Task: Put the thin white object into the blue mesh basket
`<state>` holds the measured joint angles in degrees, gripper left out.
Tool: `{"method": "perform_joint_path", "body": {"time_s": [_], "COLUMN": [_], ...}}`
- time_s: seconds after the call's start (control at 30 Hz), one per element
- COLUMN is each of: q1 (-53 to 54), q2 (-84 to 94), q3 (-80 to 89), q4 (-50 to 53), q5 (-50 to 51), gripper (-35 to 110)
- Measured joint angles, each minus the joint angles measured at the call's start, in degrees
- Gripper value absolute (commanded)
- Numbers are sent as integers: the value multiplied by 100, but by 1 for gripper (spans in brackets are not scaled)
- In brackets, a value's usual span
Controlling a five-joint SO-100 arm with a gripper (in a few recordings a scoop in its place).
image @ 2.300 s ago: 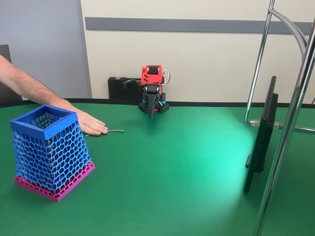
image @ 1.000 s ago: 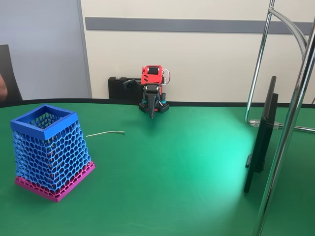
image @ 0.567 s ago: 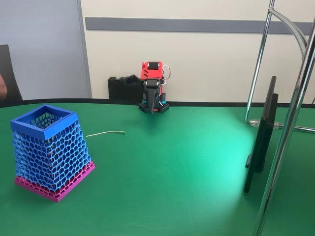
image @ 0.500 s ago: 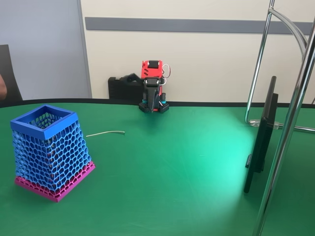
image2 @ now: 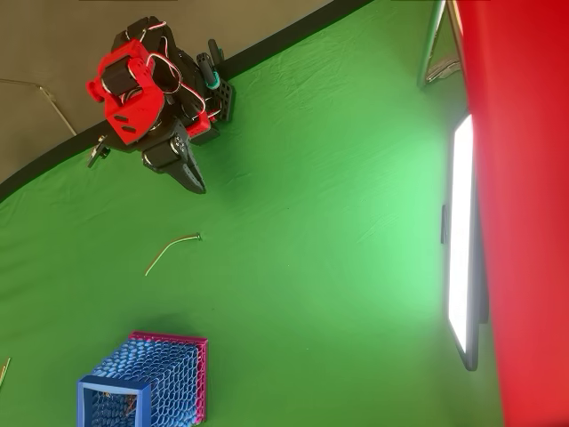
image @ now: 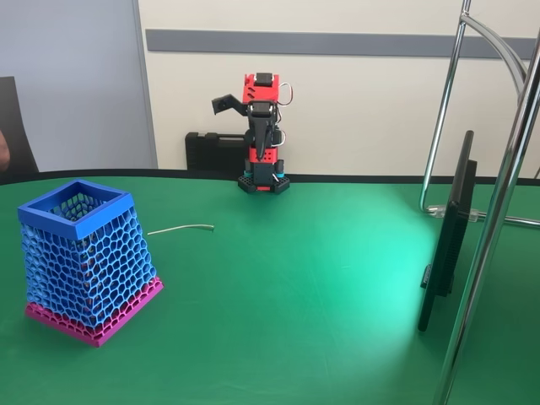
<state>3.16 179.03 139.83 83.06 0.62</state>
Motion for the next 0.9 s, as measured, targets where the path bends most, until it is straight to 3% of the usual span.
{"method": "perform_joint_path", "body": {"time_s": [0.9], "q1": [2355], "q2": [-4623], "q3": [-2224], "q4": [62], "q5": [-2118], "gripper": [1]}}
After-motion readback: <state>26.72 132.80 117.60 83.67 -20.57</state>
